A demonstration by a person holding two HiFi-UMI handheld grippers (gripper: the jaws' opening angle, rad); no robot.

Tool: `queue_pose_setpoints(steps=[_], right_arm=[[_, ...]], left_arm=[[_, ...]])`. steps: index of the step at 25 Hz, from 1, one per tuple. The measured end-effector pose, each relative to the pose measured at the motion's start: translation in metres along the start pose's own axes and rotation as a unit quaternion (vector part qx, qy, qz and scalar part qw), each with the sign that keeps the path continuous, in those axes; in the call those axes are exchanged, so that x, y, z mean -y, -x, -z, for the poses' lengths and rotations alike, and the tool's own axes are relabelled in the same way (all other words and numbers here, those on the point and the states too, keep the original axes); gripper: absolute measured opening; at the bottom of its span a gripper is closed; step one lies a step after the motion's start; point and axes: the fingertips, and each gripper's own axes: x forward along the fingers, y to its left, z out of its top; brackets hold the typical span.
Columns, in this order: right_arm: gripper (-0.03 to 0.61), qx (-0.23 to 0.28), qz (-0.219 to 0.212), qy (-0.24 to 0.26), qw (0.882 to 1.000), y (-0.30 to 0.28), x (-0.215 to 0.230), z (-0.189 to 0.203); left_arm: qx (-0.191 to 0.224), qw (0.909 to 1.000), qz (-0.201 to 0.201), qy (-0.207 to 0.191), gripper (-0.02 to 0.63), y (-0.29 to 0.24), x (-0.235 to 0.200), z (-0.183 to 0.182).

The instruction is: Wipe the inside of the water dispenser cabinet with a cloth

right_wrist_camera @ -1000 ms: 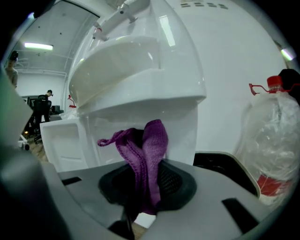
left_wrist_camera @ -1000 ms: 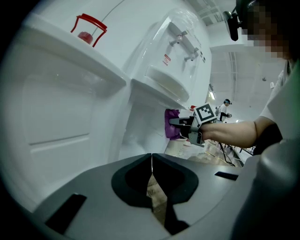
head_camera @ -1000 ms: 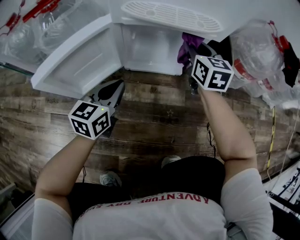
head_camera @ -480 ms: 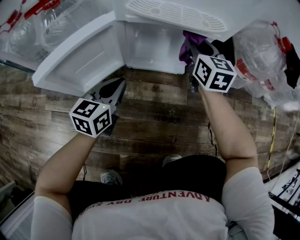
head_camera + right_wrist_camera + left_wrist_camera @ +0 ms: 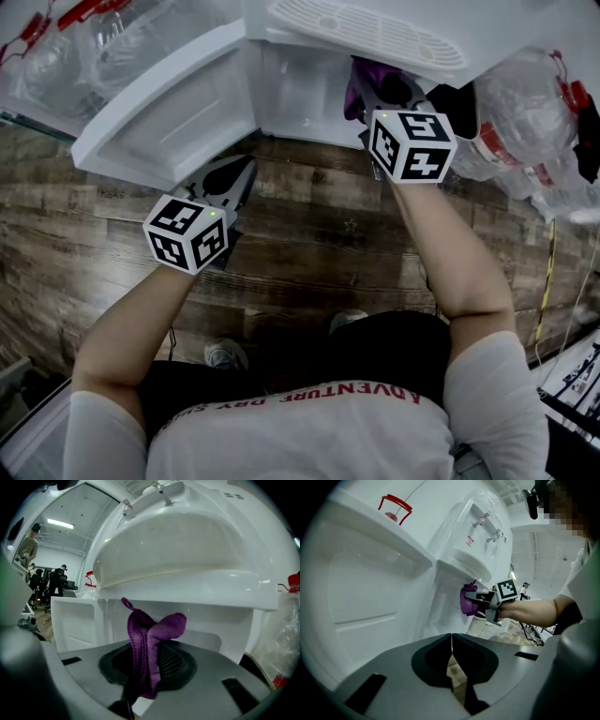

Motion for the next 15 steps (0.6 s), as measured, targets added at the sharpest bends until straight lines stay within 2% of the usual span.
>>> queue_pose_setpoints(steps=[8,15], right_arm=[[0.095,0.009,-0.032,0.033,0.999,-0.02,-0.041,-0.011],[0.095,0.01,-0.043,0.038,0.998,-0.039,-0.068,-0.017]], left_arm=[[0.0,1.0,-0.004,0.003,0.028,0.008,-0.009,0.003],[0.0,0.9999,-0.009,0.007,0.028,0.019,-0.025,0.009]])
